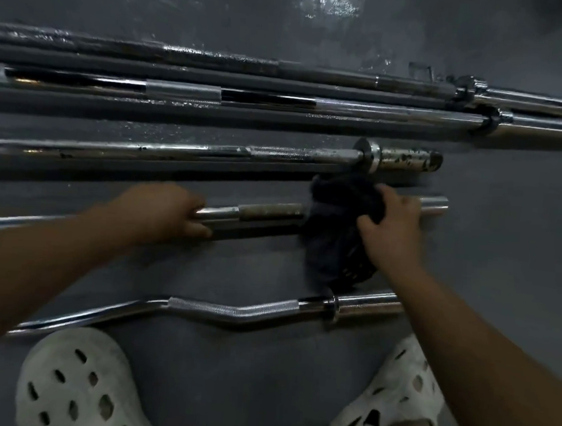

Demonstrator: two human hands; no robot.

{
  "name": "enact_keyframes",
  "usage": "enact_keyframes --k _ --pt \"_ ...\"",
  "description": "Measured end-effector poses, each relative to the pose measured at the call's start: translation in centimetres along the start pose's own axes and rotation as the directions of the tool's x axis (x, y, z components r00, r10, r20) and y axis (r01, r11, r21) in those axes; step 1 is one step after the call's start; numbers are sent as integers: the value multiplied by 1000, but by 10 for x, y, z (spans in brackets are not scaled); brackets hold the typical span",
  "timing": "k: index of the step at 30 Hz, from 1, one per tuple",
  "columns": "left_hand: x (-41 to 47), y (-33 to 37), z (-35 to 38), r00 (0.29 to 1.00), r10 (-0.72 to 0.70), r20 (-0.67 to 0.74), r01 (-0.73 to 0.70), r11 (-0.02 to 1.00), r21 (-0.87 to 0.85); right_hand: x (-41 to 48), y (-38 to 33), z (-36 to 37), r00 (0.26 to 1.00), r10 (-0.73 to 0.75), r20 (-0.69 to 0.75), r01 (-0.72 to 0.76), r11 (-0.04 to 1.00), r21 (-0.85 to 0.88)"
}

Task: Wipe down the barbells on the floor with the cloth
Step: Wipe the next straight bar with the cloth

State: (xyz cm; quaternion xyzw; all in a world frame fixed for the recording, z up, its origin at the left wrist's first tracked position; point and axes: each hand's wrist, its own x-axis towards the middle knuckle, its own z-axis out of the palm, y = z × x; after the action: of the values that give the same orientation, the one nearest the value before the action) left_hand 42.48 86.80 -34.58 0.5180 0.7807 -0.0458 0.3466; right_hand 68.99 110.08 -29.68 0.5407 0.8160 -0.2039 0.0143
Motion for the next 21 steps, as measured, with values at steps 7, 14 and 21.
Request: enact_keyframes --k 7,14,21 --pt "24 -8 -9 951 -15 308 81 975 -205 -70 -88 60 933 -306 190 310 951 14" --pt "-5 11 16 997 -2 -73 5 999 36 -32 -45 50 966 157 -203 -159 987 10" --pt "-8 5 18 991 8 -130 9 992 128 -9 -55 27 948 -311 72 316 946 -74"
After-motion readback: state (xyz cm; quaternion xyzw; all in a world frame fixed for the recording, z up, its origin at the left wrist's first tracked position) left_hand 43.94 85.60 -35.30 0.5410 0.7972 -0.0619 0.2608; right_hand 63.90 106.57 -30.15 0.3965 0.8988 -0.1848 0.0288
